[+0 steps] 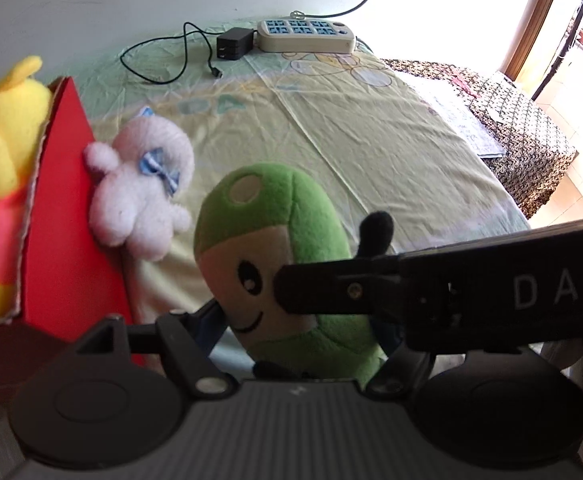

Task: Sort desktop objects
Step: 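Lift the green bean plush with the right tool toward the red box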

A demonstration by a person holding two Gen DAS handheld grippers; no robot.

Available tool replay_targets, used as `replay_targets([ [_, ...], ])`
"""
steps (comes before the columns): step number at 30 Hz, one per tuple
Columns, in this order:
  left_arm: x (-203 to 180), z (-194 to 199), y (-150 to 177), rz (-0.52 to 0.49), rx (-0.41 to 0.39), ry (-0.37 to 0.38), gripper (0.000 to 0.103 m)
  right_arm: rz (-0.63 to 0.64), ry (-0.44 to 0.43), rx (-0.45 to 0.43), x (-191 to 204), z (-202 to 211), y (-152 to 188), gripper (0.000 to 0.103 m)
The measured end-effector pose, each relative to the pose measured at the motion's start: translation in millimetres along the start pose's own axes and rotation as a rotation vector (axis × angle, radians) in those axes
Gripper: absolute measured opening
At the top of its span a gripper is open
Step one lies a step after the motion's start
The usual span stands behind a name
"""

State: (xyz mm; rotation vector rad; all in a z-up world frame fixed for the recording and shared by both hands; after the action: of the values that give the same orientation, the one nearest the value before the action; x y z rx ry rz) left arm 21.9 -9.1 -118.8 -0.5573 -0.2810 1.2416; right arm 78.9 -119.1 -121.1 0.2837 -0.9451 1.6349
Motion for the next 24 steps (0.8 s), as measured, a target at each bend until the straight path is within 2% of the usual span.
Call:
replay_targets([
  [11,40.4,59.2,70.1,-0.073,0.024,0.026,0.074,-0.014,0.026,0.013,73.2,-13.6,68.2,0.047],
  [18,78.5,99.2,108.2,-0.070,0.008,0.018,0.073,0.000,0.002,-0.004,124.5,-28.0,106.2,0.047],
  [24,113.8,128.5,136.7,-0.041,0.006,-0.004,0.073,0.033,-0.036,0.018,161.8,-48.6,128.0,0.047],
])
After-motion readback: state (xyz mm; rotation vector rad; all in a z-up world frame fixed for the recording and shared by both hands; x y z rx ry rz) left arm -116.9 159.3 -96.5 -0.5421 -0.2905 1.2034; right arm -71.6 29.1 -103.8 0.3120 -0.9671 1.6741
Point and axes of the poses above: each gripper's, at about its wrist camera, not at the fingertips, and z roughly against the way its jaws point, x to its left, y to its underside, the point moved 4 cm from there along -z, roughly the way its jaws point
